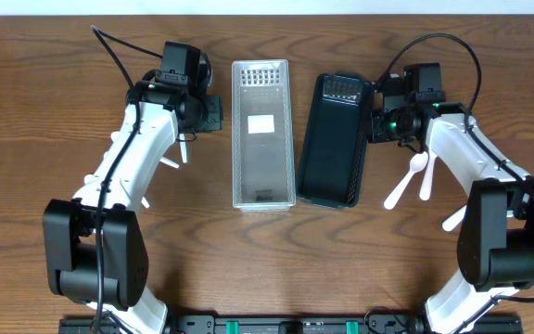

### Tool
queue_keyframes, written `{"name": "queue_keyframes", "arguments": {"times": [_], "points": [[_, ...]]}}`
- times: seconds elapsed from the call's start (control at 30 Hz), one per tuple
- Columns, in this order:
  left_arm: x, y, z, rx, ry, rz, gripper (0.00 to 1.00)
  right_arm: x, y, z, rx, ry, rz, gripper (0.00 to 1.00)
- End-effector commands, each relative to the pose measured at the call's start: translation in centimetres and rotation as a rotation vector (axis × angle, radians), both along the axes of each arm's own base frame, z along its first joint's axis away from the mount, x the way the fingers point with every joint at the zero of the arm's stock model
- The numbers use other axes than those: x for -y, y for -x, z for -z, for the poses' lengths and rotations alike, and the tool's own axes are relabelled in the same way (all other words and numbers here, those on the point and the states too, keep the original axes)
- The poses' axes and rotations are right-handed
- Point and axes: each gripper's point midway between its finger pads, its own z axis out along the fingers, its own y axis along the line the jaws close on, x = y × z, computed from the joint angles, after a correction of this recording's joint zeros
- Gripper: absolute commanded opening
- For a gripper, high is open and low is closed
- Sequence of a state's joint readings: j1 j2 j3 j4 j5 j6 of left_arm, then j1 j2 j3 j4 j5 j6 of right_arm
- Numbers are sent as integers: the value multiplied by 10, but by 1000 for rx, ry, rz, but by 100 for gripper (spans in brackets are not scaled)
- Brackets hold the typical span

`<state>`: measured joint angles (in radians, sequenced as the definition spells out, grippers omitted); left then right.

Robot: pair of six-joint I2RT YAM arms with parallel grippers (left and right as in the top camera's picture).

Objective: Pack container

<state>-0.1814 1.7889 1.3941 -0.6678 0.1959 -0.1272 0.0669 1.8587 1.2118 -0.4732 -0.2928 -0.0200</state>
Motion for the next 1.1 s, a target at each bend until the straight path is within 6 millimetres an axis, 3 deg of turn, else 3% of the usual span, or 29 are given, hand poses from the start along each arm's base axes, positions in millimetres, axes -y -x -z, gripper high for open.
{"name": "queue_keyframes", "arguments": {"times": [0.0, 0.27, 0.6, 1.07], "points": [[20, 0, -6, 1, 93, 75, 6, -13, -1, -4, 16, -35, -63, 1], [22, 3, 0, -27, 103, 80, 6, -25, 2, -8, 25, -88, -124, 1], [22, 14, 54, -185, 92, 71, 6, -28, 3, -9, 23, -100, -130, 1], [53, 16, 40, -176, 243, 141, 6, -36, 6, -13, 26, -146, -161, 1]]}}
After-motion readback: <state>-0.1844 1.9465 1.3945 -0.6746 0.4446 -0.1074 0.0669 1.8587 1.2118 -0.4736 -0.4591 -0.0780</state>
